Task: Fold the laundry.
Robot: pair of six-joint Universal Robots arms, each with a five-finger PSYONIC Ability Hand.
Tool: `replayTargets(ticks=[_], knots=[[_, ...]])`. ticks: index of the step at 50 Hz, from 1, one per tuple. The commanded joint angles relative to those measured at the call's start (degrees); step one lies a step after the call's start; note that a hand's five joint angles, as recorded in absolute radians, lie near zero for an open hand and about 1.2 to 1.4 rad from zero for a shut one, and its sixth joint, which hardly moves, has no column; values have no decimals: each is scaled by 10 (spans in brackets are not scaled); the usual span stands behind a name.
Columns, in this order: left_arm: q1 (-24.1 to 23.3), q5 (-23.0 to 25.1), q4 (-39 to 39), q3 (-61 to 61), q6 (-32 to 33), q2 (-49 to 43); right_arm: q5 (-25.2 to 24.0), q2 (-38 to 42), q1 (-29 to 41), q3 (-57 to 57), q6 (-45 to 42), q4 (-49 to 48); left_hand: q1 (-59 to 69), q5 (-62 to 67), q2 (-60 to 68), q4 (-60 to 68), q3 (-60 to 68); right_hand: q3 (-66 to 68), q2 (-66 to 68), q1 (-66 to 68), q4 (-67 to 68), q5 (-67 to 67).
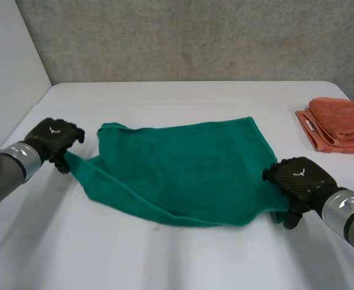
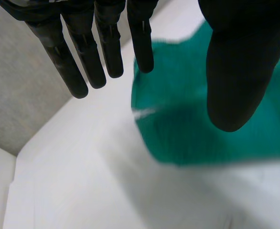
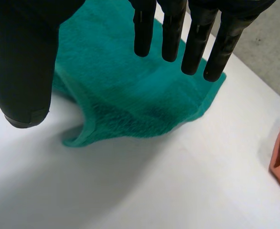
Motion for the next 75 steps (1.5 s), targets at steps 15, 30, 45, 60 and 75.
replayTargets(ticks=[15,30,45,60,75], knots=[[-21,-12,4,32,61,-81,3,-14,-34,51,50,-56,520,514,520,517,520,-37,-48,-12,-32,-32],[-22,-42,4,-21,4,26,-4,60,-28,15,150,-65,520,514,520,517,520,40,30,65,45,45],[-19,-47,-3,-57,-82,134,2,126,-31,-66,139,-91,520,514,520,517,520,605,594,630,610,610],[0,-50,-51,-34,-159,383,-2,-131,-35,-286,-10,175,520,514,520,517,520,605,594,630,610,610],[-18,-72,-85,-11,-165,239,33,56,-8,-469,-108,333,520,514,520,517,520,605,594,630,610,610]])
